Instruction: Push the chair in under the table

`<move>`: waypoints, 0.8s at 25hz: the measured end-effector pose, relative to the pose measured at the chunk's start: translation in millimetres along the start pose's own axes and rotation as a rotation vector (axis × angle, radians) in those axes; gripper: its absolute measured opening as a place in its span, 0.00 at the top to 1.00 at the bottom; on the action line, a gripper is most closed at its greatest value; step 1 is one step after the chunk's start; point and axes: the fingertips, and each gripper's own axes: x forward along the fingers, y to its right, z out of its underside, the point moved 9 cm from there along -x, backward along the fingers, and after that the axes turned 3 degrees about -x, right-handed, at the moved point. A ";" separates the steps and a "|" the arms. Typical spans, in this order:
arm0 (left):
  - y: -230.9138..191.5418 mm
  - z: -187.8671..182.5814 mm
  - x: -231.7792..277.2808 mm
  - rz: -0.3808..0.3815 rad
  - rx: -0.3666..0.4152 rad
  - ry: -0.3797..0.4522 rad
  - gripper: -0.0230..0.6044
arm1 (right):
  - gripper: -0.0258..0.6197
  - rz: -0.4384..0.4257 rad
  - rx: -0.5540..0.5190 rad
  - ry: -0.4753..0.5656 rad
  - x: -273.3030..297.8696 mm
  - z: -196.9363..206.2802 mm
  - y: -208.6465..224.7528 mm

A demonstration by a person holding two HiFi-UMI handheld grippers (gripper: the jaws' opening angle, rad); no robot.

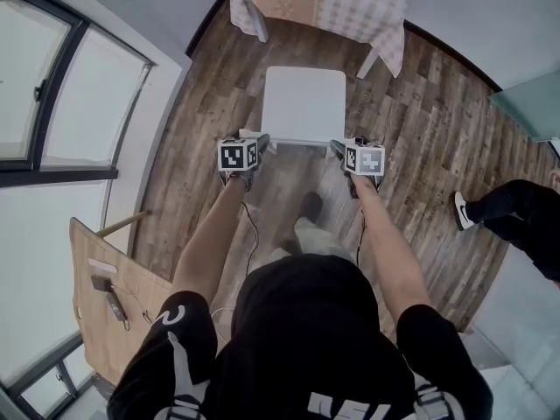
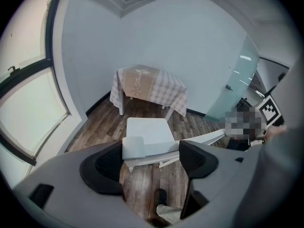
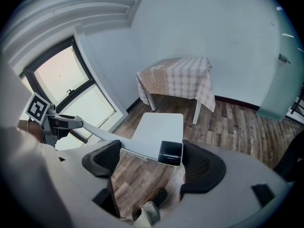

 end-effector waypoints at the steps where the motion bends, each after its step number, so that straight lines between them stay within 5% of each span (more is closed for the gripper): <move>1: 0.6 -3.8 3.5 -0.001 -0.002 -0.002 0.38 | 0.31 -0.002 -0.001 -0.001 2.2 -4.0 2.9; 20: -2.3 -66.0 42.0 -0.024 0.001 -0.002 0.38 | 0.31 -0.030 -0.008 -0.020 37.1 -62.2 32.7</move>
